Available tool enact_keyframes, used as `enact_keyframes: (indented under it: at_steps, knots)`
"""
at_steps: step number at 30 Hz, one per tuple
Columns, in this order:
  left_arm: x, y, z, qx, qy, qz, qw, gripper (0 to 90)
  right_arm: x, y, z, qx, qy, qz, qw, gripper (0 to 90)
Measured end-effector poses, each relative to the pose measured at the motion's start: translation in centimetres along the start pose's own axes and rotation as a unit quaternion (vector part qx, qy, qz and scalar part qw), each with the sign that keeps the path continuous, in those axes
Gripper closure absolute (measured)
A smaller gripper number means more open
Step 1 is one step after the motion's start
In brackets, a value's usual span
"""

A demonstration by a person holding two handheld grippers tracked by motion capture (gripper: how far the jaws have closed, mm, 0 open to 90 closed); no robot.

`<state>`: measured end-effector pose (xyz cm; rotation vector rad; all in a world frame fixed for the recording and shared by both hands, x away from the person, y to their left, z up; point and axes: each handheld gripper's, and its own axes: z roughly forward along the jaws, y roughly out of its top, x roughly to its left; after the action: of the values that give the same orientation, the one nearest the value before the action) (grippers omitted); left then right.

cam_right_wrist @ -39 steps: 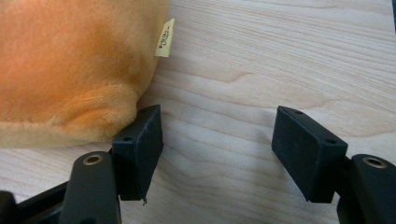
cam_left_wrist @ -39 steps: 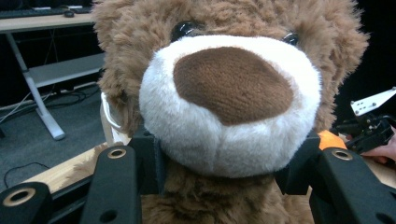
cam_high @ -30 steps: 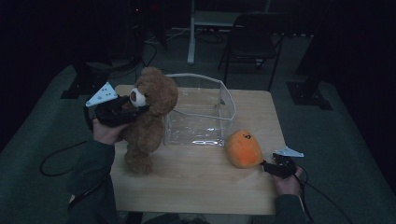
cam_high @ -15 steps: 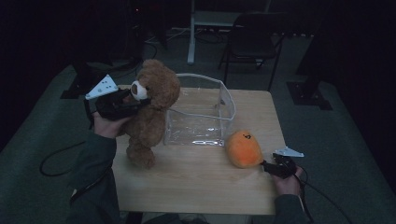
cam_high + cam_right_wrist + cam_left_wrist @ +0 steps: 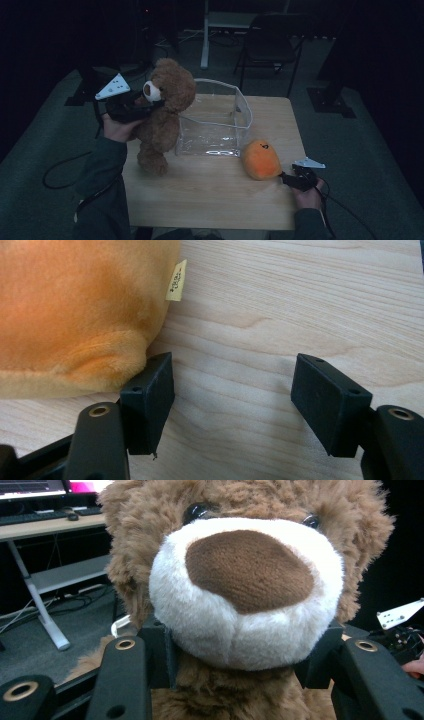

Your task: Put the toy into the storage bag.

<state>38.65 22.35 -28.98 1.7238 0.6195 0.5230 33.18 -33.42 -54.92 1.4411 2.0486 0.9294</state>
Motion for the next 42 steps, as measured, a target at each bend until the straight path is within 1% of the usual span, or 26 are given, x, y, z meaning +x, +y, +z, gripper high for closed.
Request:
enact_keyframes:
  at_steps: [1, 4, 8, 21, 28, 34, 38, 42]
  knots:
    - [0.2, 0.4, 0.2, 0.0, 0.0, 0.001, 1.0, 46.2, 0.0, 0.0, 0.0, 0.0, 0.0, 0.0, 1.0, 32.9]
    - [0.3, 0.9, 0.4, -0.001, 0.001, 0.002, 1.0, 46.2, 0.0, 0.0, 0.0, 0.0, 0.0, 0.0, 1.0, 32.9]
    - [0.5, 1.3, 0.7, 0.0, -0.001, 0.008, 1.0, 46.2, 0.0, 0.0, 0.0, 0.0, 0.0, 0.0, 1.0, 32.9]
    - [1.2, 2.3, 1.2, -0.003, -0.001, 0.003, 1.0, 46.2, 0.0, 0.0, 0.0, 0.0, 0.0, 0.0, 1.0, 32.9]
    - [1.3, 3.0, 1.3, -0.006, -0.001, 0.006, 1.0, 46.2, 0.0, 0.0, 0.0, 0.0, 0.0, 0.0, 1.0, 32.9]
    - [1.5, 3.9, 1.8, -0.005, -0.001, 0.009, 0.9999, 46.2, 0.0, 0.0, 0.0, 0.0, 0.0, 0.0, 1.0, 32.9]
    - [1.7, 4.4, 2.0, -0.009, -0.004, 0.007, 0.9999, 46.2, 0.0, 0.0, 0.0, 0.0, 0.0, 0.0, 1.0, 32.8]
    - [1.7, 4.9, 2.4, -0.004, 0.0, 0.013, 0.9999, 46.2, 0.0, 0.0, 0.0, 0.0, 0.0, -0.001, 1.0, 32.8]
